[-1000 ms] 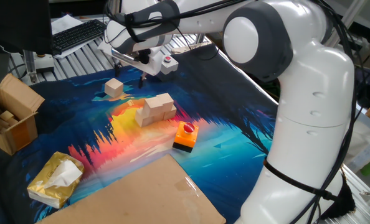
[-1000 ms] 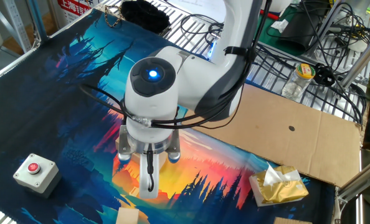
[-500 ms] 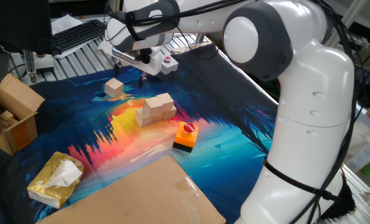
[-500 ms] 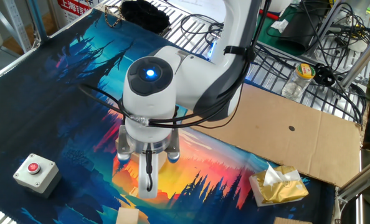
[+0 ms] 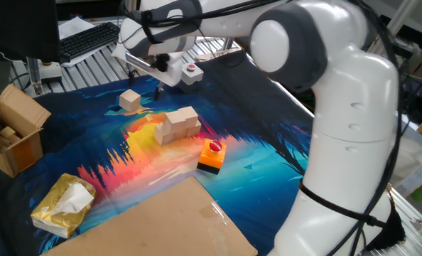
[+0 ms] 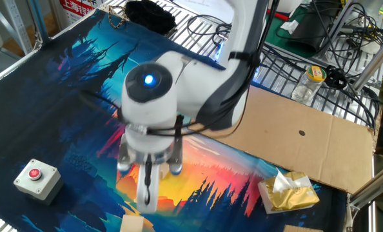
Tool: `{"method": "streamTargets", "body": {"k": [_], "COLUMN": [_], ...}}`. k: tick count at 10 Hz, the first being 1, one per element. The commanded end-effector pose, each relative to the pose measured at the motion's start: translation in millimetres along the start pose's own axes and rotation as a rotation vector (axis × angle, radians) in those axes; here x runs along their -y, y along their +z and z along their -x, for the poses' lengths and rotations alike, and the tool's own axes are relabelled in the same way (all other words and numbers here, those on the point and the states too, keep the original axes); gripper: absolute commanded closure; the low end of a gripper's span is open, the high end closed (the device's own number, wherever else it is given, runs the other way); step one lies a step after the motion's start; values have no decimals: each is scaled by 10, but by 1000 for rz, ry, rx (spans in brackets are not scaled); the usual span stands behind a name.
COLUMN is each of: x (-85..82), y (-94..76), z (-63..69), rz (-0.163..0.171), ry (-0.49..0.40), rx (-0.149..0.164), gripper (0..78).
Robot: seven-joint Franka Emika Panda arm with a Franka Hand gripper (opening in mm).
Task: Stack the blocks into a pyramid shape
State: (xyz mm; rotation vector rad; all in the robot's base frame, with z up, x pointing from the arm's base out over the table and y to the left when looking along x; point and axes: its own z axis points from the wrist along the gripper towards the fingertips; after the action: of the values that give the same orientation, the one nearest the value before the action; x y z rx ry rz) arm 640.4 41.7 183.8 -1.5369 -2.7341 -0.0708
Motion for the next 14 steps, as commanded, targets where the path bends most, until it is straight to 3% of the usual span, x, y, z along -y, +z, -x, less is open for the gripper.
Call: {"method": "streamTargets", "body": {"k": [1,3,5,8,14], "x": [-406,-620,-665,-784,-781], "y": [134,292,413,461,697], "z": [103,198,221,306,383], "rz": [-1,7,14,15,24], "ry": [38,45,42,50,61], "rx": [6,15,24,23,36], "gripper": [3,3,3,3,3]}}
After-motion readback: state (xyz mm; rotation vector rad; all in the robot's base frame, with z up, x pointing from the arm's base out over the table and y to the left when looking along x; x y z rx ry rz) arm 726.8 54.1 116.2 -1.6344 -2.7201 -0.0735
